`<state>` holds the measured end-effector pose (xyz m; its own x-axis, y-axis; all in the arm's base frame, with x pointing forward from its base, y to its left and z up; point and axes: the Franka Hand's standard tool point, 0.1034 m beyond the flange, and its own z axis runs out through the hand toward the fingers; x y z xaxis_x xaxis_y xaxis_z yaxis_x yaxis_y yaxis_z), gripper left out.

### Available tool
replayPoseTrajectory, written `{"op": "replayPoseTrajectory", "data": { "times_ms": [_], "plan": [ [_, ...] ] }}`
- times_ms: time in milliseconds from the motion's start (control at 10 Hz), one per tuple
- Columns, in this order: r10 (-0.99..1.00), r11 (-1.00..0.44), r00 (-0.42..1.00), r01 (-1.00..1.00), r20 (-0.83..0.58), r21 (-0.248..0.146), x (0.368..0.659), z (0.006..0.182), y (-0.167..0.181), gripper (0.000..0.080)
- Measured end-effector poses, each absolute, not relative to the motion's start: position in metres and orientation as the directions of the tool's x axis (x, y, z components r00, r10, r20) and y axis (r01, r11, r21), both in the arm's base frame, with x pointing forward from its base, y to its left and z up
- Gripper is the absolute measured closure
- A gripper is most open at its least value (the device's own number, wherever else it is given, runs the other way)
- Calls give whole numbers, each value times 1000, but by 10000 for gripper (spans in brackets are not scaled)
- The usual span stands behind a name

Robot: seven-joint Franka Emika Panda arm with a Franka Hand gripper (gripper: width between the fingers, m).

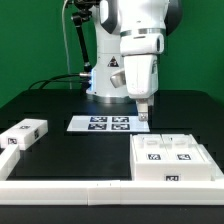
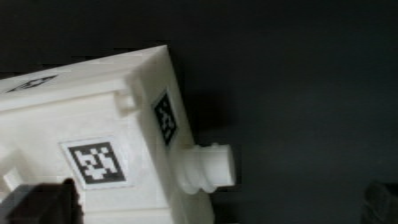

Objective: Assemble cabinet

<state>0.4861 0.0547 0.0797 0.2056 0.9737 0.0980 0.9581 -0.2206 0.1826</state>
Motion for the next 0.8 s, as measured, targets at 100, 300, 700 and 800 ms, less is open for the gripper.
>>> {"op": "replayPoseTrajectory", "data": {
  "times_ms": [100,300,700,800],
  "plan": [
    [971,-232,217,956,100,181,486,80,55,2],
    [934,-349,325,917,147,194,484,81,57,2],
    [665,-741,709,667,235,85,473,65,65,2],
    [636,-765,733,639,239,76,473,65,65,2]
  ]
}}
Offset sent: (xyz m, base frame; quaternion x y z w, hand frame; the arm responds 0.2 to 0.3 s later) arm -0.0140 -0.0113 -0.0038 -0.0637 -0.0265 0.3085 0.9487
